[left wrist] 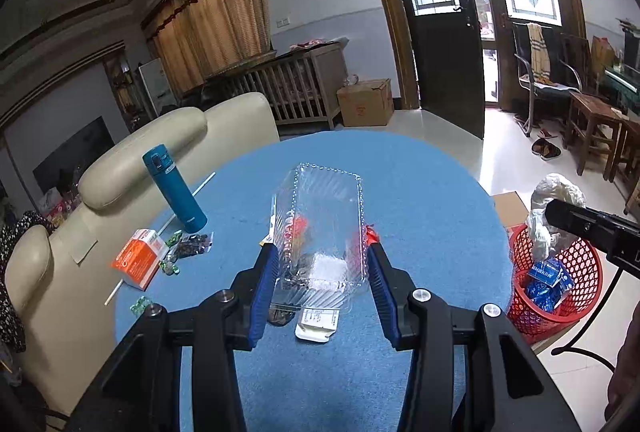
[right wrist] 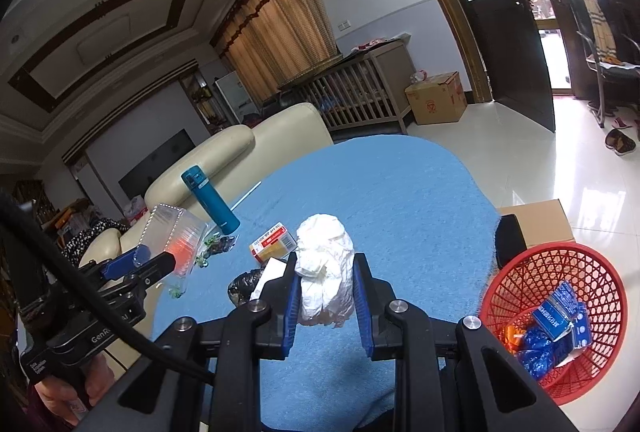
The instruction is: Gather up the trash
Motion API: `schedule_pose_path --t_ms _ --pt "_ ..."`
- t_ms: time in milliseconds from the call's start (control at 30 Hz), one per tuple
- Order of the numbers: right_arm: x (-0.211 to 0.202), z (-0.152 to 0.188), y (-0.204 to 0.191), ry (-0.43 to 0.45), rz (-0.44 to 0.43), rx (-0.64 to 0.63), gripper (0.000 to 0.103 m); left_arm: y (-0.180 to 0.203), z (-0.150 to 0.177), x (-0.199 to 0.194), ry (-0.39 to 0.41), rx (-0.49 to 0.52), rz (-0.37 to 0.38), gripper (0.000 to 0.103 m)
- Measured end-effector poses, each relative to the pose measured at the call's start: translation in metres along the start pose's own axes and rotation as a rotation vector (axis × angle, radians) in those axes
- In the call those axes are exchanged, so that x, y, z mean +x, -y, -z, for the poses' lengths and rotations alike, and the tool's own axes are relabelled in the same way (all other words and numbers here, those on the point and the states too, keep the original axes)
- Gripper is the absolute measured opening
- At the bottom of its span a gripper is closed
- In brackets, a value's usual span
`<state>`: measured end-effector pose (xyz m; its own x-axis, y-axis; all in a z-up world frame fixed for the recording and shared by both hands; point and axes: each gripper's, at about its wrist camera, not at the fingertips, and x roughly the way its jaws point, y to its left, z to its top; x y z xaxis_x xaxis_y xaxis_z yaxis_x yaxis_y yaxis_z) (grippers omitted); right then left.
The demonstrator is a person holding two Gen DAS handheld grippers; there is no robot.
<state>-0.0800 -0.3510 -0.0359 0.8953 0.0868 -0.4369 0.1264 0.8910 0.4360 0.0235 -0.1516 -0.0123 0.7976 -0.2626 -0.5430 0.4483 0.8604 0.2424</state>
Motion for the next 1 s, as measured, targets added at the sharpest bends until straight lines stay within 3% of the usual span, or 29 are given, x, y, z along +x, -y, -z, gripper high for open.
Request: schedule_pose_path --t_ms 1000 --pt "-0.045 -0.003 0.041 0.09 0.038 0.095 0.026 0.042 -0.01 -0.01 0.01 0.101 0.027 0.048"
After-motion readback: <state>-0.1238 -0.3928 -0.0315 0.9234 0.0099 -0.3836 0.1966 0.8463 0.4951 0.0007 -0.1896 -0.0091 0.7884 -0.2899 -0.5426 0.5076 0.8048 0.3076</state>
